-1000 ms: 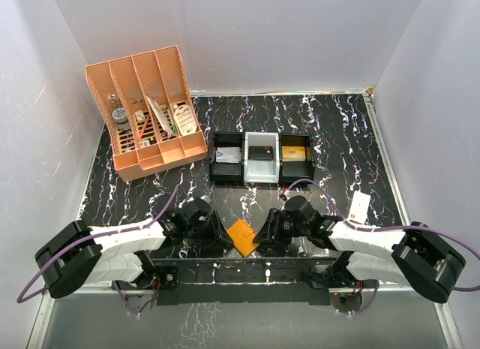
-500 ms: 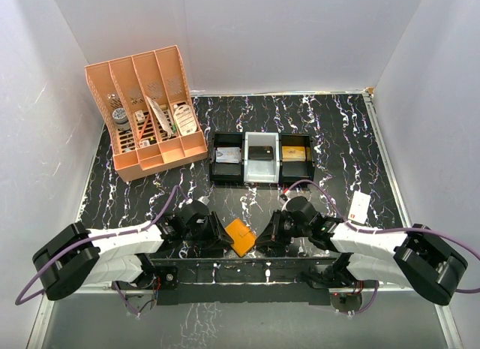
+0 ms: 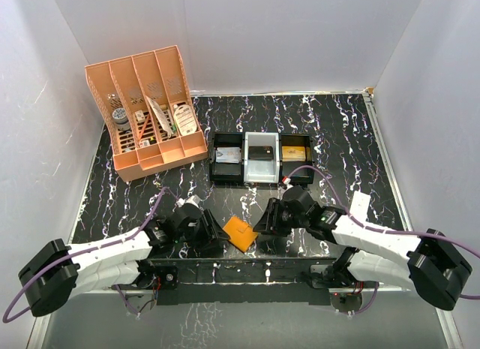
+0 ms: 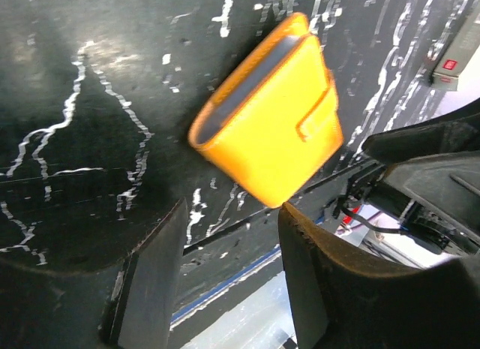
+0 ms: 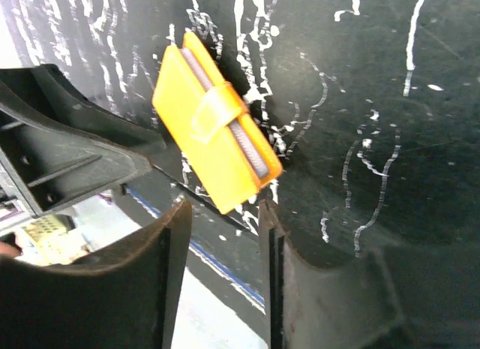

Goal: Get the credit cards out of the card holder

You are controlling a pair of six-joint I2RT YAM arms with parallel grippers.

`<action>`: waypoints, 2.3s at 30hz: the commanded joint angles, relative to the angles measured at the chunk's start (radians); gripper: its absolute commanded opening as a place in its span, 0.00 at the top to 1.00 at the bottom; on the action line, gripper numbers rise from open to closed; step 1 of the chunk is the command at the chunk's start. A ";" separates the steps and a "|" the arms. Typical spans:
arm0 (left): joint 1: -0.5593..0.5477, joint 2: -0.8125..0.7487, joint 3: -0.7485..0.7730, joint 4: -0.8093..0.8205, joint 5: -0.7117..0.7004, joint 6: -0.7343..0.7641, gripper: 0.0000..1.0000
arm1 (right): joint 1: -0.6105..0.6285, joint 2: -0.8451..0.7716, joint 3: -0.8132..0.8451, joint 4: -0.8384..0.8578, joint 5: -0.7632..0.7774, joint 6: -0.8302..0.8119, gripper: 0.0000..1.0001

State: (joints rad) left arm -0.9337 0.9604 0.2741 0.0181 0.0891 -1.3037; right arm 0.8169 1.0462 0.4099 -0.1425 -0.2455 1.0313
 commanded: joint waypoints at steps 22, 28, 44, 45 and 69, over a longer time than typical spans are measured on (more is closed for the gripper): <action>-0.008 0.159 -0.048 0.190 0.066 0.089 0.69 | -0.020 0.298 0.120 0.123 -0.260 -0.269 0.50; -0.008 0.131 -0.008 0.115 0.065 0.154 0.70 | -0.021 0.240 0.086 0.238 -0.256 -0.169 0.77; -0.009 -0.170 0.055 -0.165 -0.094 0.177 0.39 | -0.022 -0.094 0.048 0.024 0.073 -0.107 1.00; -0.008 -0.191 0.061 -0.192 -0.108 0.175 0.38 | -0.022 -0.116 0.077 -0.033 0.114 -0.125 1.00; -0.008 -0.435 0.289 -0.683 -0.455 0.194 0.29 | -0.019 0.005 0.288 -0.344 0.307 -0.415 0.80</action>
State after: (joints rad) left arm -0.9382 0.5167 0.5735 -0.6933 -0.3874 -1.1561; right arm 0.8291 1.0462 0.6846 -0.4515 -0.0551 0.5995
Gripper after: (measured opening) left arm 0.680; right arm 0.081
